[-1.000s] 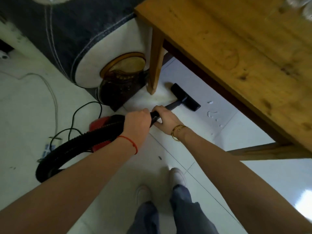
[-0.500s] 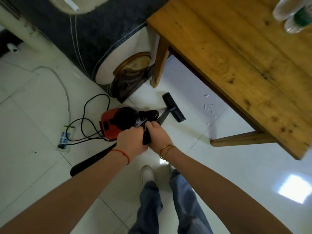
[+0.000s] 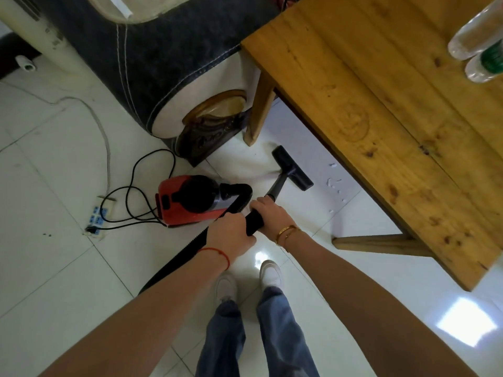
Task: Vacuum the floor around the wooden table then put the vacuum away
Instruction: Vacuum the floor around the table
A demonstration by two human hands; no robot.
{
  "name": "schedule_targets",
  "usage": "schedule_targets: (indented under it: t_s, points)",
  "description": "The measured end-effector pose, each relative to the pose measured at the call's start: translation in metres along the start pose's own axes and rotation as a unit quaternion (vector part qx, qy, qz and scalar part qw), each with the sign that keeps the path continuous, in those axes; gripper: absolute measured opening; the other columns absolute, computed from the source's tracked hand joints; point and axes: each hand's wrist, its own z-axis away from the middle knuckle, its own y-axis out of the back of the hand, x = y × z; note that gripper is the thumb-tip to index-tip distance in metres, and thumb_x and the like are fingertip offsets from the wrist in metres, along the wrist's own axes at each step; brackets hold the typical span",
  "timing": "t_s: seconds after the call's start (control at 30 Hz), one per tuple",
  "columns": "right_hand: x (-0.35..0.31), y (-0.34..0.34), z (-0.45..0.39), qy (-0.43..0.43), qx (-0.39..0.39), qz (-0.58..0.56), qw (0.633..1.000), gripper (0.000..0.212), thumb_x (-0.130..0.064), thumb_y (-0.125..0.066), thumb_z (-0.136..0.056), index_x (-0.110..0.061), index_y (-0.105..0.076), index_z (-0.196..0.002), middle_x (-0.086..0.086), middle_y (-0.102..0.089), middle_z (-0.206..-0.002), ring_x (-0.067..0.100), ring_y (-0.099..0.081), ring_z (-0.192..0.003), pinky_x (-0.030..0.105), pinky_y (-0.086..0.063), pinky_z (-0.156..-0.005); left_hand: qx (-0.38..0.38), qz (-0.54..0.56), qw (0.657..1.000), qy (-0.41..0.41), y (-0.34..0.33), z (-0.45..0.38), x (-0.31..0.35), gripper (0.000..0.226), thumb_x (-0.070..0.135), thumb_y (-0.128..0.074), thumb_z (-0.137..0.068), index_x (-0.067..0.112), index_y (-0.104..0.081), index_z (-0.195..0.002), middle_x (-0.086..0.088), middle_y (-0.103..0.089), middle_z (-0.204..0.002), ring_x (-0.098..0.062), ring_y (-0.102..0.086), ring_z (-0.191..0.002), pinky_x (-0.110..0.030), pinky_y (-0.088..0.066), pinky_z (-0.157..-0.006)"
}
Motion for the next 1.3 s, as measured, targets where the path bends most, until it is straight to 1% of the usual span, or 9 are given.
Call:
schedule_targets:
  t_s: [0.13,0.3,0.43,0.67,0.87,1.03,1.13,1.23,1.3]
  points:
    - [0.027,0.018,-0.014,0.005,-0.013,0.019,1.0,0.025,-0.017,-0.064,-0.083,-0.01,-0.054,-0.105,0.009,-0.055,-0.106,0.026,-0.05,-0.105,0.035,-0.047,-0.08,0.016,0.021,1.0,0.015,-0.001,-0.021,0.025,0.013,0.023,-0.06,-0.079,0.014,-0.051,-0.077,0.003,-0.049,-0.064,-0.011,-0.047,-0.052,-0.019,-0.029,-0.041]
    - [0.038,0.041,-0.018,0.011,-0.044,0.022,0.999,0.024,-0.014,-0.065,-0.081,-0.013,-0.053,-0.101,0.009,-0.056,-0.105,0.028,-0.056,-0.096,0.036,-0.05,-0.081,0.011,0.05,0.998,0.024,0.007,-0.029,0.043,0.019,0.026,-0.064,-0.08,0.014,-0.049,-0.08,-0.001,-0.053,-0.074,-0.014,-0.051,-0.059,-0.021,-0.033,-0.044]
    - [0.022,0.054,-0.01,0.028,-0.06,0.001,0.998,0.021,-0.012,-0.065,-0.081,-0.013,-0.056,-0.099,0.009,-0.058,-0.105,0.026,-0.059,-0.093,0.033,-0.05,-0.082,0.015,0.059,0.998,0.027,0.018,-0.014,0.041,0.015,0.028,-0.064,-0.082,0.015,-0.057,-0.085,0.006,-0.048,-0.059,-0.006,-0.044,-0.049,-0.017,-0.029,-0.041]
    - [-0.028,0.059,-0.003,0.073,-0.06,-0.038,0.995,0.015,-0.009,-0.062,-0.082,-0.01,-0.06,-0.097,0.008,-0.065,-0.102,0.022,-0.059,-0.091,0.036,-0.051,-0.084,0.026,0.042,0.997,0.061,0.043,0.022,0.019,0.009,0.025,-0.062,-0.083,0.017,-0.06,-0.086,0.005,-0.056,-0.065,-0.006,-0.049,-0.054,-0.015,-0.034,-0.044]
    - [-0.058,0.044,-0.004,0.095,-0.098,-0.025,0.99,0.02,-0.015,-0.064,-0.083,-0.011,-0.063,-0.102,0.008,-0.064,-0.106,0.023,-0.06,-0.098,0.035,-0.05,-0.085,0.044,0.057,0.991,0.112,0.04,0.05,-0.004,0.027,0.03,-0.065,-0.078,0.026,-0.062,-0.105,0.005,-0.064,-0.083,-0.01,-0.056,-0.066,-0.019,-0.038,-0.053]
    - [-0.085,0.031,-0.001,0.121,-0.09,-0.044,0.988,0.02,-0.012,-0.066,-0.08,-0.01,-0.064,-0.101,0.009,-0.064,-0.106,0.023,-0.059,-0.097,0.026,-0.043,-0.082,0.028,0.019,0.991,0.129,0.046,0.064,-0.025,0.023,0.032,-0.063,-0.078,0.023,-0.06,-0.099,0.002,-0.063,-0.081,-0.014,-0.06,-0.066,-0.024,-0.044,-0.055]
    - [-0.113,0.018,-0.005,0.148,-0.091,-0.054,0.983,0.017,-0.006,-0.065,-0.079,-0.01,-0.065,-0.095,0.008,-0.064,-0.101,0.024,-0.059,-0.094,0.036,-0.048,-0.086,0.033,0.014,0.986,0.16,0.05,0.078,-0.048,0.018,0.035,-0.063,-0.081,0.021,-0.057,-0.089,0.004,-0.056,-0.073,-0.013,-0.055,-0.062,-0.023,-0.04,-0.052]
    - [-0.136,0.006,-0.011,0.17,-0.109,-0.029,0.979,0.014,-0.007,-0.064,-0.079,-0.007,-0.063,-0.093,0.011,-0.062,-0.098,0.026,-0.057,-0.092,0.041,-0.049,-0.084,0.031,0.023,0.982,0.186,0.052,0.091,-0.066,0.029,0.041,-0.062,-0.085,0.022,-0.044,-0.073,0.007,-0.044,-0.063,-0.013,-0.049,-0.059,-0.023,-0.036,-0.051]
    - [-0.147,-0.002,-0.015,0.175,-0.112,-0.02,0.978,0.014,-0.009,-0.064,-0.079,-0.008,-0.062,-0.093,0.012,-0.062,-0.097,0.027,-0.057,-0.092,0.043,-0.049,-0.082,0.028,0.021,0.98,0.195,0.054,0.097,-0.077,0.03,0.04,-0.062,-0.085,0.021,-0.043,-0.073,0.006,-0.043,-0.062,-0.015,-0.051,-0.062,-0.024,-0.039,-0.053]
